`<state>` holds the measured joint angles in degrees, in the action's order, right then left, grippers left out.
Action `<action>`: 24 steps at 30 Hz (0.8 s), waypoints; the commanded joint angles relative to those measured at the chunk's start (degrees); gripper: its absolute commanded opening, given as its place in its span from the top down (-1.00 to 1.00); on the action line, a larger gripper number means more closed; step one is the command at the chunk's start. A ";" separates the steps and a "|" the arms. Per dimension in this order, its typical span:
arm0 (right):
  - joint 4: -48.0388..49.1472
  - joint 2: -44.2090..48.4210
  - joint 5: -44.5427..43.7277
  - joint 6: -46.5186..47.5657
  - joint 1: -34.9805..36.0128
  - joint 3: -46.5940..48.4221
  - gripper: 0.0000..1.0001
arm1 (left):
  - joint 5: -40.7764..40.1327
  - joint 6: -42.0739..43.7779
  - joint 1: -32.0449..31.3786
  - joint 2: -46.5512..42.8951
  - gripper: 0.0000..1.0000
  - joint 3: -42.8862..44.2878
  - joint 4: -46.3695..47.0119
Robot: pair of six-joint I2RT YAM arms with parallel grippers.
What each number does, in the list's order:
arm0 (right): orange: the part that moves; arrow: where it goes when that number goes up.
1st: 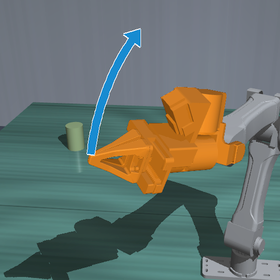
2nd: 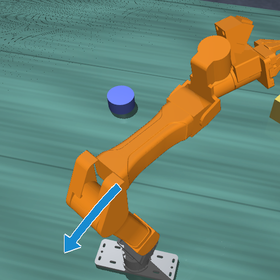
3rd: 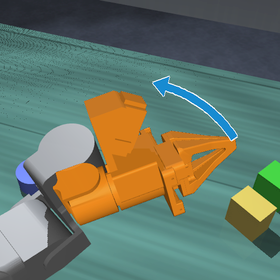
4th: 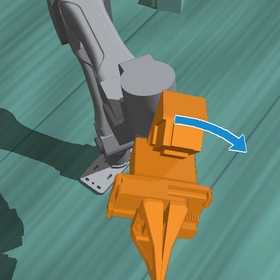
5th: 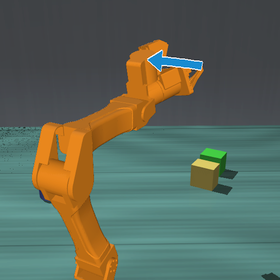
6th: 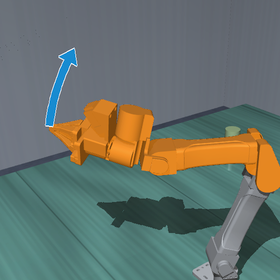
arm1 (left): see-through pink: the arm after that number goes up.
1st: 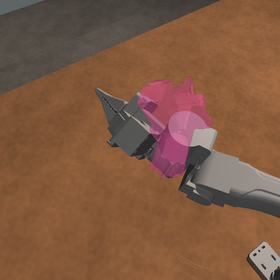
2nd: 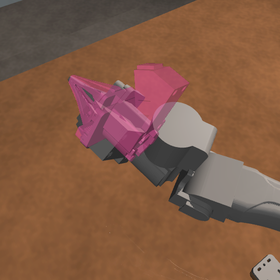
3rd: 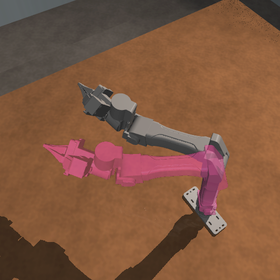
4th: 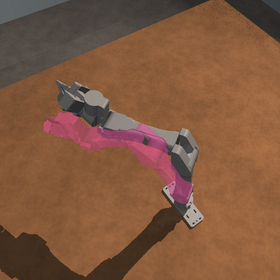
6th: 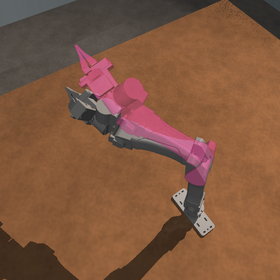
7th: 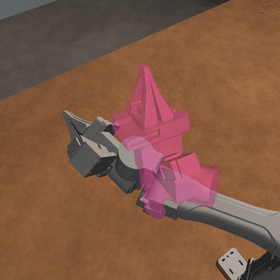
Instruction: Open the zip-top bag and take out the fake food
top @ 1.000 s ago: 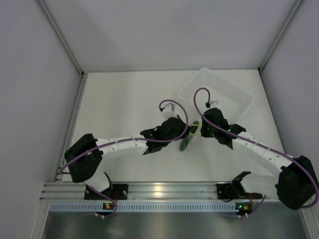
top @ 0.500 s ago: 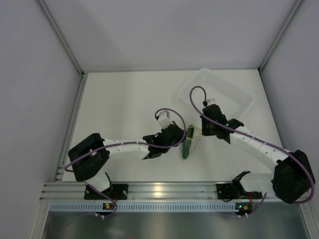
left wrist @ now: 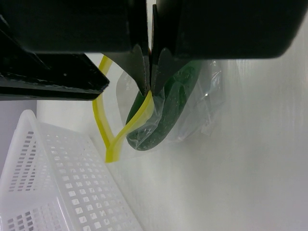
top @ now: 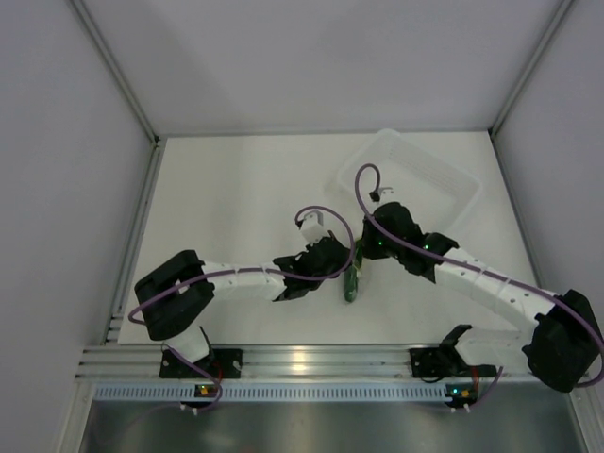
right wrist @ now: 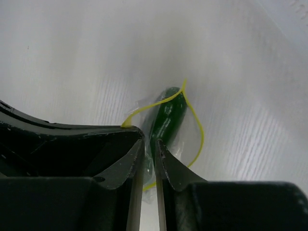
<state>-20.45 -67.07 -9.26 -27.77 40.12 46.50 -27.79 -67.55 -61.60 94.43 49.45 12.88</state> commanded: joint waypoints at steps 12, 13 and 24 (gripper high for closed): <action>10.60 -12.12 -5.15 -8.18 2.24 -0.80 0.66 | -2.09 -3.20 -0.27 0.84 1.00 -1.81 2.76; 10.43 -12.47 -5.33 -8.18 2.33 -0.62 0.65 | -2.35 -3.38 -0.18 0.84 1.00 -2.42 2.67; 11.91 -20.46 -2.35 -7.04 4.35 1.05 0.51 | -1.74 -2.24 0.08 1.98 1.00 -3.74 2.67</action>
<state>-13.17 -86.37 -12.47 -34.72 43.33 45.12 -28.97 -69.36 -61.65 95.79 46.39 13.15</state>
